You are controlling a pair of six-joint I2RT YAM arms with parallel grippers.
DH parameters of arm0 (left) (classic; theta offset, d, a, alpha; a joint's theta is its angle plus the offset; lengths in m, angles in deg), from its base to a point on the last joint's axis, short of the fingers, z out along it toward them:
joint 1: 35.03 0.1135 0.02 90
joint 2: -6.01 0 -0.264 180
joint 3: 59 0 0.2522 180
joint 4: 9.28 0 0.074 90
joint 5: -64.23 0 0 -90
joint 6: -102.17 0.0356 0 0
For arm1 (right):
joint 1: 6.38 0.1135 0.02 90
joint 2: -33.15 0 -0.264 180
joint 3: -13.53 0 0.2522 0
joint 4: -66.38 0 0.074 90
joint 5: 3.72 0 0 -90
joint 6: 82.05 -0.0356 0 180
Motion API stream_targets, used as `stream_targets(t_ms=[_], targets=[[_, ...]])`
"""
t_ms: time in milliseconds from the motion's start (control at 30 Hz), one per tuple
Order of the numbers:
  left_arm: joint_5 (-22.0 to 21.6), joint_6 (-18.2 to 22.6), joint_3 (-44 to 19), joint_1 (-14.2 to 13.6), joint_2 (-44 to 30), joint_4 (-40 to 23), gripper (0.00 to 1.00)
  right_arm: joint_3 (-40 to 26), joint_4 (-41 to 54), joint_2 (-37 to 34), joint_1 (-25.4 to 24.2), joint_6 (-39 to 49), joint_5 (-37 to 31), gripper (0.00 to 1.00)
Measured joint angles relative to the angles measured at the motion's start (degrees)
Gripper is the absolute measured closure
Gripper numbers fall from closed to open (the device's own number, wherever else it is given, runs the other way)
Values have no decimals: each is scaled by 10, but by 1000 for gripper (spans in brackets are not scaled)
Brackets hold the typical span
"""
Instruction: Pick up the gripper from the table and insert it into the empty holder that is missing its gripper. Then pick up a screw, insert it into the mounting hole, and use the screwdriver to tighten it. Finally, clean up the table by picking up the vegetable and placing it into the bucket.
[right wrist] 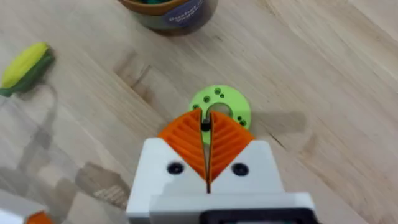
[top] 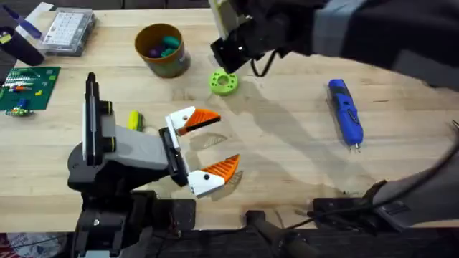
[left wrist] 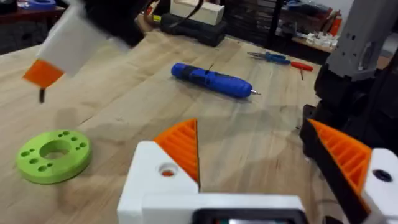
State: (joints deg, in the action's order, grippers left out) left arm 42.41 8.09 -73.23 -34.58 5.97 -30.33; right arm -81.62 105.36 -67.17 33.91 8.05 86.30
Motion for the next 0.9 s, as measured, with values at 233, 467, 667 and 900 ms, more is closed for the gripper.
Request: stream_targets(t_ms=[233,467,667,900], targets=[[0,0,0,0,0,0,14,0,70,67,12,0,0,998],[0,0,0,0,0,0,14,-62,195,99,70,0,0,998],[0,0,0,0,0,0,15,-133,248,100,134,0,0,998],[0,0,0,0,0,0,15,-155,273,100,205,0,0,998]])
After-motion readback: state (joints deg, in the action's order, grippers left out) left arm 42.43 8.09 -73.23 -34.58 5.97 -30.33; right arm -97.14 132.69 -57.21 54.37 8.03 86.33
